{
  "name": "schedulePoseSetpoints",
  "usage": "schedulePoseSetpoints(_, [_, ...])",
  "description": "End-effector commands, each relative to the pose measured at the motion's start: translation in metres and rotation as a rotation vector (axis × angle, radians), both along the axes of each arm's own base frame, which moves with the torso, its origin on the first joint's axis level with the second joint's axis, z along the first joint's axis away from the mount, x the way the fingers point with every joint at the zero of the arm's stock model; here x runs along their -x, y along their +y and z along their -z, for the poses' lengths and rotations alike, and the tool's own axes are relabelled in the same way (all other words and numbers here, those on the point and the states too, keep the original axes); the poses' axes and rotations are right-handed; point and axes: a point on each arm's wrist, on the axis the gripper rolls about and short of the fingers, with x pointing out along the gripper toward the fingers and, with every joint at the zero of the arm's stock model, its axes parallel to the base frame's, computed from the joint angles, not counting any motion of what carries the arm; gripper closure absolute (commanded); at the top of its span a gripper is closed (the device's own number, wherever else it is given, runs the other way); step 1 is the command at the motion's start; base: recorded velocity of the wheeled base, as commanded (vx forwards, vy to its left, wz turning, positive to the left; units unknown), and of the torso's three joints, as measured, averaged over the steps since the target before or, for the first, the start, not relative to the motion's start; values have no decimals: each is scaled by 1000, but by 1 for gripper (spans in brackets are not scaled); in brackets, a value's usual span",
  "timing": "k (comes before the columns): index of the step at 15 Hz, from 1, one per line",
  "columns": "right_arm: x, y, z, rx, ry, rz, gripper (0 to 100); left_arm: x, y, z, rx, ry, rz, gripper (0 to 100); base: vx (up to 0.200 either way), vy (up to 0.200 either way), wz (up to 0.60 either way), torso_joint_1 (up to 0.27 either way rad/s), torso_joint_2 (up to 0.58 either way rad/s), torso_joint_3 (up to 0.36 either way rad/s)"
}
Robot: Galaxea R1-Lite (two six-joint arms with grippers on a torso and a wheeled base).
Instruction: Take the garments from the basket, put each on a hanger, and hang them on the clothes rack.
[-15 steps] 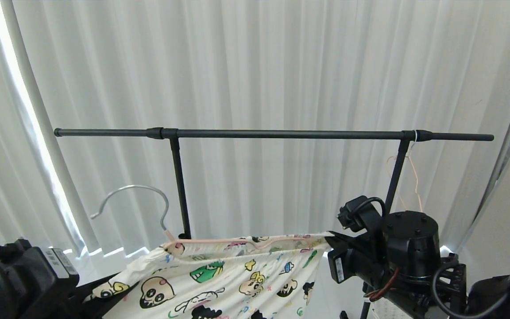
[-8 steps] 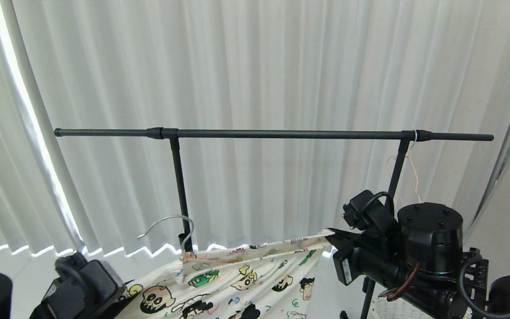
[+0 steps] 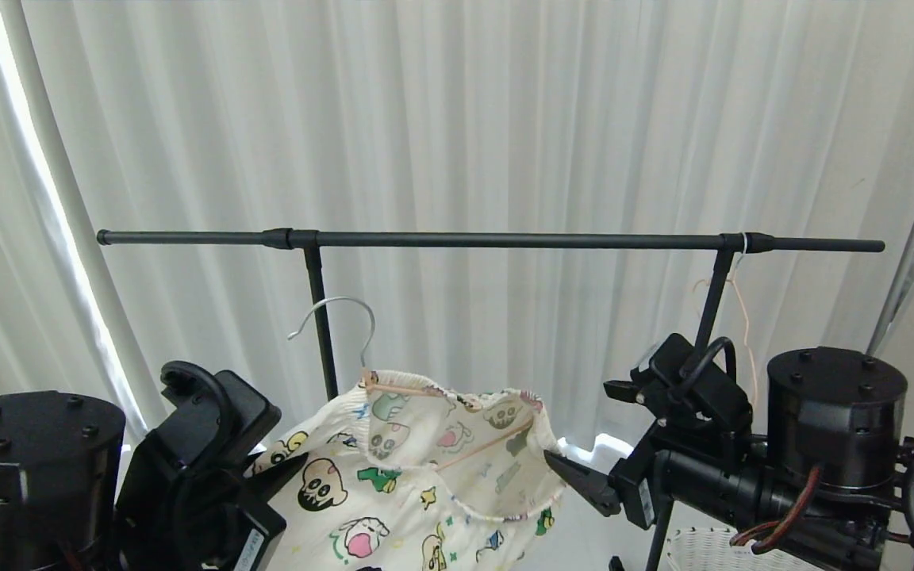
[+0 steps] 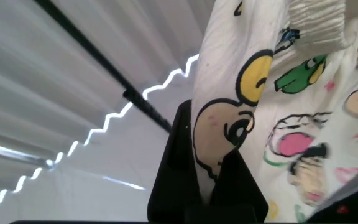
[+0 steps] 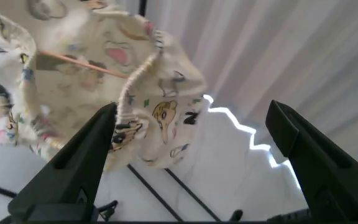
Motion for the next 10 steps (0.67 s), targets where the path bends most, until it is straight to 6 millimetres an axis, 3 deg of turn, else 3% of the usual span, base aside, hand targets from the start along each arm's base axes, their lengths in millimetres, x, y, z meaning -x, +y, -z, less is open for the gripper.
schedulePoseSetpoints(1, [3,0,-3,0,-9,-49,0,3,-9,-5,55,-14,37,100,0,0,0,0,0,0])
schedulePoseSetpoints(7, [24,3,-9,81,-62,-218,0,-2,-12,8,-3,19,0,100,0,0,0,0,0,0])
schedulePoseSetpoints(10, [33,-7,-13,135,14,-288,0,18,-20,8,26,22,143,100,0,0,0,0,0,0])
